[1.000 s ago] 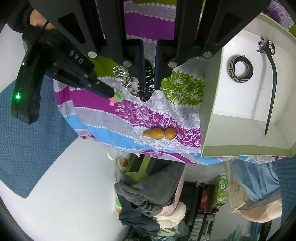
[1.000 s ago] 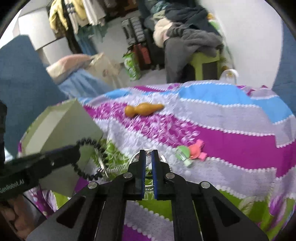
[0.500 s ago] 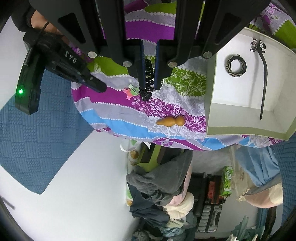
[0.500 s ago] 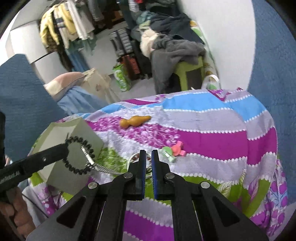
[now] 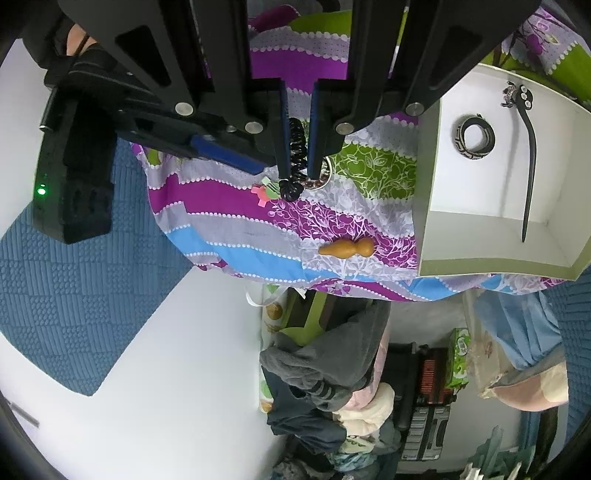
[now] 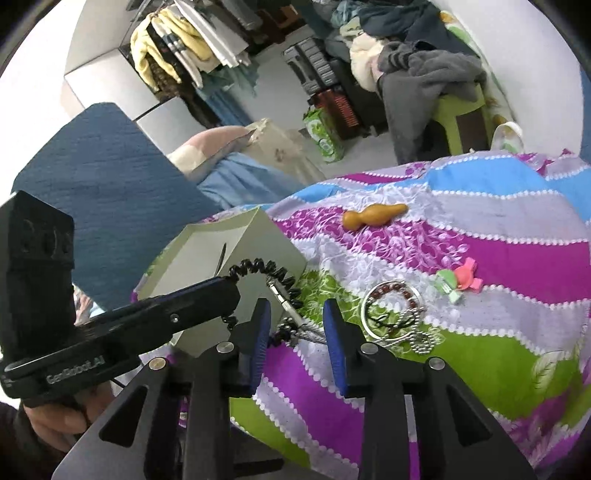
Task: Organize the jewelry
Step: 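Raise the hair tie with the left tool while the right grasps a silver piece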
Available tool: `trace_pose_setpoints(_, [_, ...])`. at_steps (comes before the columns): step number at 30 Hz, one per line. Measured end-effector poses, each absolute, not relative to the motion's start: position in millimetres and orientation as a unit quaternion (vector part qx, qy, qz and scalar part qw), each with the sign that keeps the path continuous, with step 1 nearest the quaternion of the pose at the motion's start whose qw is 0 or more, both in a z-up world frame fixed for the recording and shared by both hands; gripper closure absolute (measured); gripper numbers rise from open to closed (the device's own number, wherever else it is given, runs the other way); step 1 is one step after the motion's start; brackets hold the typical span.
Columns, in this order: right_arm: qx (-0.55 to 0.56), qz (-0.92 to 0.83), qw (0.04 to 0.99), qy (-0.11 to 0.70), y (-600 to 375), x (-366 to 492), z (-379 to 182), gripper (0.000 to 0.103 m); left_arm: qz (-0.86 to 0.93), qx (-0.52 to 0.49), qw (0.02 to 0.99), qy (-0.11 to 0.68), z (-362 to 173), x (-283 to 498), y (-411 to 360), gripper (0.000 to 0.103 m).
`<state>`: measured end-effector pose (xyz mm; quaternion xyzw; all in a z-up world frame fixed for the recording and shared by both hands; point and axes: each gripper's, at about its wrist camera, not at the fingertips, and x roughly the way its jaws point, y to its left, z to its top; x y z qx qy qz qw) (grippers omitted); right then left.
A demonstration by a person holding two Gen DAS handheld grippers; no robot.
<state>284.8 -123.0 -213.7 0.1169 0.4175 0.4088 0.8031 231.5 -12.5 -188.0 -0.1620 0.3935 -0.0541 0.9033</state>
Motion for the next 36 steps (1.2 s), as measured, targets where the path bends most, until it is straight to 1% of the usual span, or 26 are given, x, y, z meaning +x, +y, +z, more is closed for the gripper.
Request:
trace_pose_setpoints(2, [0.115, 0.416, 0.797, 0.423, -118.6, 285.3, -216.6, 0.089, -0.054, -0.162, 0.903, 0.394, -188.6, 231.3, -12.6, 0.096])
trace_pose_setpoints(4, [0.111, 0.416, 0.795, 0.427, -115.8, 284.5, -218.4, 0.096, -0.052, -0.162, 0.903, 0.394, -188.7, 231.1, -11.9, 0.096])
trace_pose_setpoints(5, [0.11, 0.415, 0.798, 0.422, -117.0, 282.0, -217.3, 0.097, -0.051, -0.161, 0.903, 0.395, -188.8, 231.5, -11.8, 0.096])
trace_pose_setpoints(10, [0.095, 0.408, 0.81, 0.411, -120.1, 277.7, -212.2, 0.099, -0.042, -0.16, 0.904, 0.395, -190.5, 232.4, -8.3, 0.096])
trace_pose_setpoints(18, [0.034, 0.385, 0.807, 0.447, -107.0, 274.3, -232.1, 0.1, -0.04, -0.167, 0.91, 0.377, -179.7, 230.2, -5.2, 0.096])
trace_pose_setpoints(21, [0.03, 0.378, 0.805, 0.457, -108.4, 276.6, -239.3, 0.1, -0.039, -0.165, 0.913, 0.37, -172.3, 229.1, -2.8, 0.096])
trace_pose_setpoints(25, [0.036, 0.374, 0.811, 0.448, -113.5, 278.0, -236.9, 0.1, -0.037, -0.174, 0.915, 0.362, -163.5, 227.9, 2.1, 0.096])
trace_pose_setpoints(31, [0.041, 0.358, 0.817, 0.451, -119.6, 281.2, -236.8, 0.1, -0.035, -0.139, 0.936, 0.321, -128.3, 216.7, -3.1, 0.096])
trace_pose_setpoints(33, [0.05, 0.354, 0.819, 0.449, -123.0, 282.2, -235.2, 0.1, -0.033, -0.119, 0.939, 0.321, -116.4, 217.4, -8.0, 0.096])
trace_pose_setpoints(36, [0.066, 0.349, 0.825, 0.44, -130.4, 282.5, -227.0, 0.1, -0.041, -0.138, 0.939, 0.314, -92.5, 218.2, -6.8, 0.096])
